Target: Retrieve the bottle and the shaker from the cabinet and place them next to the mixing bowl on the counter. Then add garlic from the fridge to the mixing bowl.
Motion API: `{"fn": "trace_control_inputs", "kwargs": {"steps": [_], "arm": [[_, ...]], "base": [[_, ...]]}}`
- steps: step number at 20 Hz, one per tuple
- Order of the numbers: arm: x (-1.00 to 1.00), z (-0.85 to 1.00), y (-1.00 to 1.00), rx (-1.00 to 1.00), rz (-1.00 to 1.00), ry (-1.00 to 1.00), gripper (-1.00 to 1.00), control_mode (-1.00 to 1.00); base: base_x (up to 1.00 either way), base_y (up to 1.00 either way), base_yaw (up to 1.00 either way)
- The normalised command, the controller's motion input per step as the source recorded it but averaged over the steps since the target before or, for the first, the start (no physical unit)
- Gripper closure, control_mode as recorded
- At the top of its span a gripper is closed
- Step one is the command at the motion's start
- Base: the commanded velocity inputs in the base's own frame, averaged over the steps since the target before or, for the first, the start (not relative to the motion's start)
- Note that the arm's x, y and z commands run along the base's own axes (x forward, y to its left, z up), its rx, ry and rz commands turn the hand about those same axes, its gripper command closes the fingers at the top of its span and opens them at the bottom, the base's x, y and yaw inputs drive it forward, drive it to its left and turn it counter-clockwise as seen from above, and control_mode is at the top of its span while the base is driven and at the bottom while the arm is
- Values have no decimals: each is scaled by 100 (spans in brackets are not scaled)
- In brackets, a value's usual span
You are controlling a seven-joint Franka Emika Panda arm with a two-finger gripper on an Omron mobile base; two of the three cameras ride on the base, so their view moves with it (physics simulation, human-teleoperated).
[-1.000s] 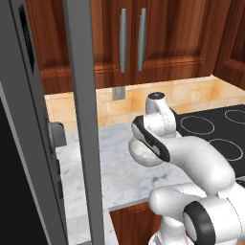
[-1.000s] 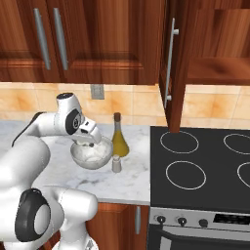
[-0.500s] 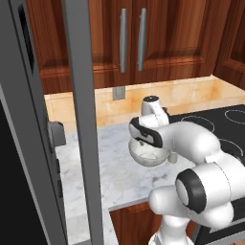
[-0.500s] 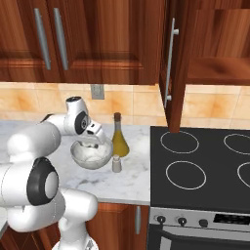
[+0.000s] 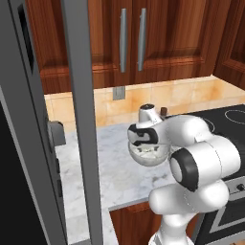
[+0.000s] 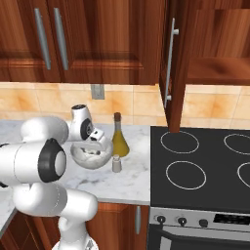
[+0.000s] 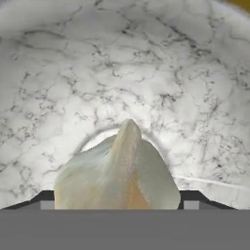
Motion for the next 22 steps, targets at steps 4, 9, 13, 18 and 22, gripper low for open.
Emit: {"fn": "trace_control_inputs", "kwargs": {"steps": [4,9,13,18,22], "arm": [[9,-42,-9,0,3,0,100,-100],[1,-21,-6,0,3,0,100,-100],[-1,-4,0,0,0,0,-100,-100],[-8,5,0,0,0,0,-100,-100],[-11,42,0,0,-1,4,-100,-100]], "base": [[0,0,0],[0,0,0],[0,0,0],[0,0,0],[0,0,0]]}}
